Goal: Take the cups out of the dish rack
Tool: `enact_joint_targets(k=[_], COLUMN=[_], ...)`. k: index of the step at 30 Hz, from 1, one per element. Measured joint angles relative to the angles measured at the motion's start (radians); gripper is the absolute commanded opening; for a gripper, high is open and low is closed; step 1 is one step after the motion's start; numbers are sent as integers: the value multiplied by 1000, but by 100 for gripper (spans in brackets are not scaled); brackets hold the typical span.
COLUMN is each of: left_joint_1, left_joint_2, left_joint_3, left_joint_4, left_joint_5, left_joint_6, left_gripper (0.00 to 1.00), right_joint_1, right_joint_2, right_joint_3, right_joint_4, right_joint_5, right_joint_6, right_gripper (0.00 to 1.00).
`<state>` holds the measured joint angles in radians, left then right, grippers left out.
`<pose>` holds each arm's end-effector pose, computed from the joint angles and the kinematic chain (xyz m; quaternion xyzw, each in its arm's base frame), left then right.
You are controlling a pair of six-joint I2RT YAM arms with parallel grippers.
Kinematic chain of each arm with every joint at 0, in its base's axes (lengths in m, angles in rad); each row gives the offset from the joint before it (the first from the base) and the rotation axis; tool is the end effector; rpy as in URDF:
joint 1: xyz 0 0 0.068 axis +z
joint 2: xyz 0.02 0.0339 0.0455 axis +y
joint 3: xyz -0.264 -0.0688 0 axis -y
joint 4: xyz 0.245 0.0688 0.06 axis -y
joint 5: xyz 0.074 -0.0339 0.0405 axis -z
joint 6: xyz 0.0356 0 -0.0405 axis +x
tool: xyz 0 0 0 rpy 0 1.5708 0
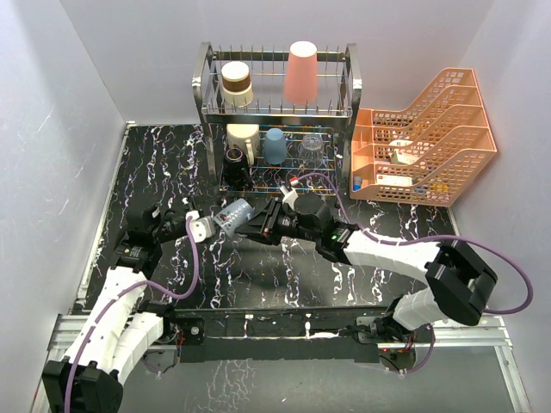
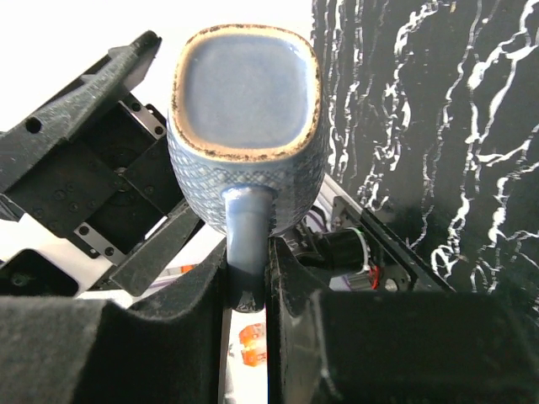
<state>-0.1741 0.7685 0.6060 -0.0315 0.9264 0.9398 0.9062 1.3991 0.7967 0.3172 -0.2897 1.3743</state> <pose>0.1677 -0.0584 0.2982 0.6062 0.4364 -0.1078 0.6561 0.1860 0.2538 0.2538 0.0995 0.7905 0.5872 0.1426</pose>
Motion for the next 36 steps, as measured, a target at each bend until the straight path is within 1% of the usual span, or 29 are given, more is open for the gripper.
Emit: enact_joint_targets(k=[6, 7, 9, 10, 11, 12, 15, 17, 20, 23, 25, 27, 31, 32, 33, 35, 36], left_joint_1=[-2, -3, 1, 1, 2, 2, 1, -2, -8, 3, 43, 109, 213, 227, 235, 246, 249], left_joint_2=[3, 3, 0, -2, -7, -11, -21, -6, 79, 220, 319, 404, 548, 585, 617, 713, 766], left_joint_3=[1, 1, 1, 1, 1, 1, 3, 7, 58, 153, 222, 286, 418, 452, 482, 562, 606], left_joint_4=[-19, -28, -29, -27, -14, -6, 27, 5, -77, -151, -204, -258, -370, -395, -418, -466, -491], left_joint_5=[1, 0, -10, -15, -23, -26, -47, -69, -140, -258, -316, -351, -441, -474, -500, -560, -587], left_joint_6=[22, 30, 46, 45, 43, 35, -12, -53, -121, -194, -237, -271, -299, -307, -314, -336, -349], left_gripper=[37, 32, 17, 10, 3, 0, 0, 0, 0, 0, 0, 0, 0, 0, 0, 0, 0], right_joint_1=[16, 20, 23, 22, 23, 23, 23, 21, -6, -66, -104, -140, -169, -172, -174, -175, -175], right_joint_2=[58, 69, 84, 90, 96, 102, 112, 112, 96, 48, 7, -34, -79, -83, -85, -84, -83], right_joint_3=[0, 0, 0, 0, 0, 0, 2, 4, 16, 26, 40, 64, 136, 153, 168, 195, 206], right_joint_4=[156, 187, 219, 231, 241, 251, 275, 267, 184, 49, -52, -155, -336, -374, -409, -474, -507], right_joint_5=[-43, -53, -65, -69, -74, -77, -83, -84, -74, -43, -11, 29, 112, 134, 157, 201, 225], right_joint_6=[100, 116, 154, 170, 187, 205, 225, 214, 147, 55, -16, -93, -242, -278, -312, -371, -401], right_gripper=[8, 8, 8, 11, 17, 27, 55, 64, 71, 74, 75, 77, 81, 83, 87, 93, 95])
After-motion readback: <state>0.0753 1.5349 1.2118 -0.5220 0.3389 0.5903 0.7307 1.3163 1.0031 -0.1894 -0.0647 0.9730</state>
